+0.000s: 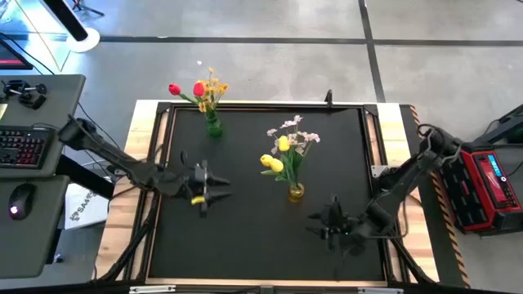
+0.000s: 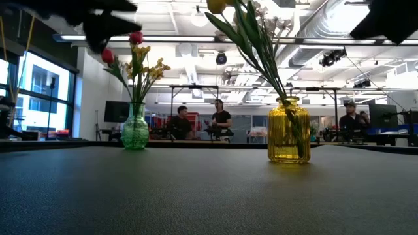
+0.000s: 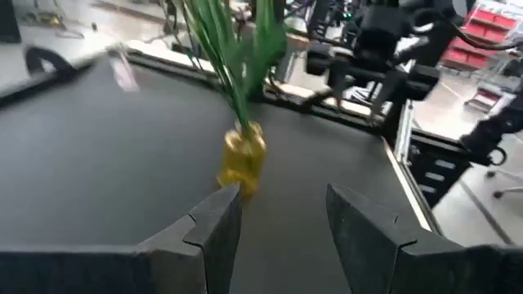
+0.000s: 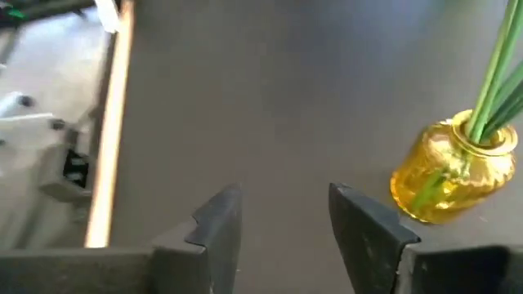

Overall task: Sort flowers into vase by color
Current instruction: Adjust the yellow vase

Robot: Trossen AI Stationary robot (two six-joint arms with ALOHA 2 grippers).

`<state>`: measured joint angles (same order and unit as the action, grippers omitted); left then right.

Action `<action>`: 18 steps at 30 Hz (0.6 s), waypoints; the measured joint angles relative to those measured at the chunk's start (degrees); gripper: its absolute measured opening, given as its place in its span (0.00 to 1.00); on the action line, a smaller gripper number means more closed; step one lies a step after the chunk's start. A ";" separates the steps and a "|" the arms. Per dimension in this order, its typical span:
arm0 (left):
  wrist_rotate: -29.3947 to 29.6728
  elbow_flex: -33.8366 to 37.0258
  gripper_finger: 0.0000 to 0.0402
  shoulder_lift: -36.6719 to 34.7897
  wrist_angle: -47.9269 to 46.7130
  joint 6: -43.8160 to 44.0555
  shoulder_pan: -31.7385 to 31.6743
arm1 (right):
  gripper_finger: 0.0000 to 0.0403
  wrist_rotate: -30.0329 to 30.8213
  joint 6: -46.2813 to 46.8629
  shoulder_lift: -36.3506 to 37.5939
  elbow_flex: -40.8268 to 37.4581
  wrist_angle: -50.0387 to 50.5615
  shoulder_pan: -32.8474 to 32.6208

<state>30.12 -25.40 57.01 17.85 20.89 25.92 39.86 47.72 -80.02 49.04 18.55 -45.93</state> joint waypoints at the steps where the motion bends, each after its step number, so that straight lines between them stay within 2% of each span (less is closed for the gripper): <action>1: 0.92 1.03 0.42 1.43 2.19 1.30 1.27 | 0.44 -0.38 -0.04 -0.94 0.00 0.01 0.85; 4: 5.01 2.61 0.42 5.59 6.34 4.56 4.46 | 0.51 -2.94 -0.87 -3.07 -0.04 1.28 4.11; 8: 11.45 2.72 0.42 10.67 9.87 5.77 6.98 | 0.65 -4.70 -2.69 -4.73 -0.04 2.25 9.37; 12: 11.70 2.72 0.42 12.74 12.54 4.12 7.21 | 0.77 -6.39 -2.17 -5.62 -0.04 3.02 13.50; 18: 11.11 2.70 0.42 12.75 12.52 4.06 7.21 | 0.80 -1.06 2.59 -5.87 -0.04 6.69 14.51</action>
<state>41.23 -22.70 69.76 30.37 24.95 33.12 38.80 50.31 -85.89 48.99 25.24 -31.42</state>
